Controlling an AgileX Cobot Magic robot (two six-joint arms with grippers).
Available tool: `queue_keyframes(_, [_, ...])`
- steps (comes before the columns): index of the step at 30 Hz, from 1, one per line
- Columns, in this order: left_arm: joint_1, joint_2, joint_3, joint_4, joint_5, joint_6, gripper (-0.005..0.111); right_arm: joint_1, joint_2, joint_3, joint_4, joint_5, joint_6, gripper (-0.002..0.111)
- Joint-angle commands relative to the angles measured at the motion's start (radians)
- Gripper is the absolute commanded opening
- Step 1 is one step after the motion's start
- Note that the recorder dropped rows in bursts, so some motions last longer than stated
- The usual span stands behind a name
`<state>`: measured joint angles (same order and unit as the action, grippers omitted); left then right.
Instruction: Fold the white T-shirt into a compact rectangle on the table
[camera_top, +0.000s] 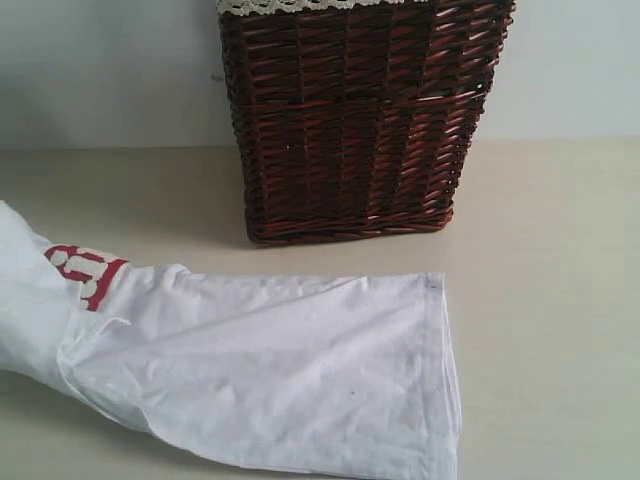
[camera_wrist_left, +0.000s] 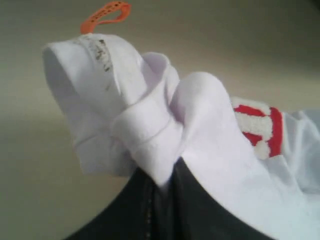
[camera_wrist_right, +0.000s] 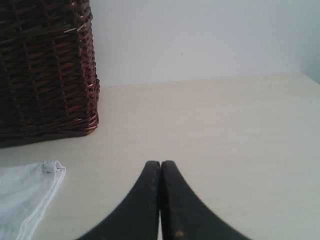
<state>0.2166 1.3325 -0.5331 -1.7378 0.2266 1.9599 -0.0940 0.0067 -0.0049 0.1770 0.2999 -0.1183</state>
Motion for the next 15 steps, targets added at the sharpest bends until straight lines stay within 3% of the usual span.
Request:
queue_keyframes(1, [0.002,-0.05,-0.002,-0.007,0.06,0.029,0.0,0.0,-0.007,0.005,0.0,-0.01,-0.004,0.0])
queue_keyframes(8, [0.002,-0.064,-0.002,-0.007,0.019,0.024,0.0,0.0,-0.007,0.005,0.0,-0.01,-0.004,0.0])
queue_keyframes(12, [0.004,-0.06,-0.002,-0.007,-0.096,0.022,0.0,0.0,-0.007,0.005,0.0,-0.01,-0.004,0.0])
queue_keyframes(15, [0.053,-0.036,-0.002,-0.007,-0.18,0.007,0.0,0.0,-0.007,0.005,0.0,-0.01,-0.004,0.0])
